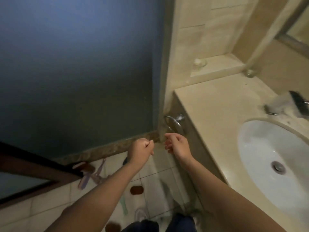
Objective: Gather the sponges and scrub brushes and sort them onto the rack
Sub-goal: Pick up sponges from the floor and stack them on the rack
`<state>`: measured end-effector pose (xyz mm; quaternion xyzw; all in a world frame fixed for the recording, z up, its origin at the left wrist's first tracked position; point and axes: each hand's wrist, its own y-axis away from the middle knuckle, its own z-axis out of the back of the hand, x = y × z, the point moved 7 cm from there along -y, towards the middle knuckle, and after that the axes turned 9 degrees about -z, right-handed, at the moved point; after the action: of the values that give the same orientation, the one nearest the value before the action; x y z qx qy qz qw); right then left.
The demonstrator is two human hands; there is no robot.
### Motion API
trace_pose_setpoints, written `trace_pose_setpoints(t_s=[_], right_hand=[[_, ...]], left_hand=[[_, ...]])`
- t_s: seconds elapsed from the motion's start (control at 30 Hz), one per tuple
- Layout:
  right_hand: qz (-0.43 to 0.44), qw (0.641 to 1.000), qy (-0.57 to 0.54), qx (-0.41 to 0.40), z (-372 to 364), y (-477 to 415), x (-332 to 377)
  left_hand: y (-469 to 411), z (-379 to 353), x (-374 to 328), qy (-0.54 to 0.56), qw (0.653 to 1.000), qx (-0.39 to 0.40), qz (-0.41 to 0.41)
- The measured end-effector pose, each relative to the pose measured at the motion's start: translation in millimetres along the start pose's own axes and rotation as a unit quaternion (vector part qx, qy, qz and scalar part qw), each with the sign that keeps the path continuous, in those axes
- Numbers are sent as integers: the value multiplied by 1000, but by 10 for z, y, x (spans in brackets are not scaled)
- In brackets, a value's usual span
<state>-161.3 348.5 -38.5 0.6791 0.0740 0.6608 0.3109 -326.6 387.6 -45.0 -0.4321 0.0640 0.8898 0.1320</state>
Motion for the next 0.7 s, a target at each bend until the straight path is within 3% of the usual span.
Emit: trace_pose_setpoints(t_s=[0.3,0.5,0.7], right_hand=[[-40,982,154,104,-1153,-210,-353],[-95,956,233,149,-1517,-724,-1058],[-128,932,292,171,-1815,-1505,-1989]], left_hand=[[418,437,1389,31,972,29,231],[649,137,2219,48,946,81,310],[808,-525,3083,62,925,65,370]])
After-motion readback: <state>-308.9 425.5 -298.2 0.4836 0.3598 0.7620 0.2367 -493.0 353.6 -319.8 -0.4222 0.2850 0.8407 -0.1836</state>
